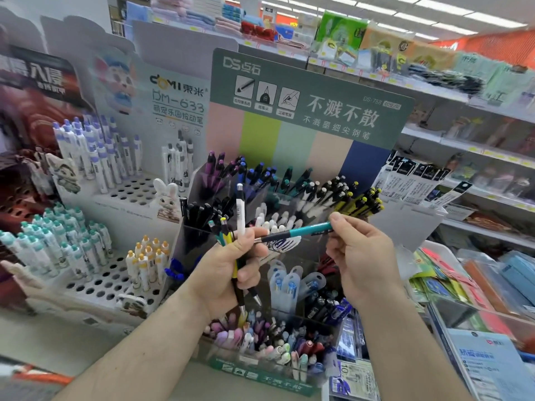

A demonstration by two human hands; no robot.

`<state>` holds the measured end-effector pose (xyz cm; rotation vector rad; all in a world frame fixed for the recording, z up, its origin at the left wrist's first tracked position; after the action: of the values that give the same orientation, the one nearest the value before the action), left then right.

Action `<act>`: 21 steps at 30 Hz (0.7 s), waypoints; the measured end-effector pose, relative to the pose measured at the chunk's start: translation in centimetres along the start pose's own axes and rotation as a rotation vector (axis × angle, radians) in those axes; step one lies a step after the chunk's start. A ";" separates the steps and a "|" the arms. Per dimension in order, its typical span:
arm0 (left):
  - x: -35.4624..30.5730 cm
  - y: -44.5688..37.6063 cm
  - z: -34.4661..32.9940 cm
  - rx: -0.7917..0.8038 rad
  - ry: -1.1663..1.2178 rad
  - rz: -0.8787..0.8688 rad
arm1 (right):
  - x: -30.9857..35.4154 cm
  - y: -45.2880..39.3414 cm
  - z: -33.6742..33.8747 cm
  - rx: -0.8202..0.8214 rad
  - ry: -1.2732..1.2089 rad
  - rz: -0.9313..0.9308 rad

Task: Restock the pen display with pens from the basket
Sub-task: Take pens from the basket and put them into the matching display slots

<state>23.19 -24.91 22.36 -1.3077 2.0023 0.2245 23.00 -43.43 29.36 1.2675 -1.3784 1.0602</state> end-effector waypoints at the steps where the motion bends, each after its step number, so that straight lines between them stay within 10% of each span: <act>1: -0.1 0.1 0.0 0.016 0.031 -0.014 | -0.3 0.0 -0.2 -0.008 -0.011 -0.012; 13: -2.7 0.5 -0.2 -0.052 -0.025 -0.057 | 2.6 -0.7 -2.6 -0.231 -0.014 0.435; 21: -3.4 1.5 -0.3 -0.168 -0.189 -0.010 | 5.0 -5.5 -3.7 -0.389 0.533 0.755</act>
<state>22.49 -21.94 24.43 -1.3459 1.8484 0.5020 28.77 -41.17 34.85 0.1237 -1.5517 1.4007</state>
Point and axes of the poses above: each hand's wrist, its own y-axis away from the middle knuckle, its own z-axis out of the back of the hand, x = y × z, the point moved 2 cm from there along -y, towards the middle knuckle, and after that the axes turned 13 degrees about x, right-handed, at the moved point
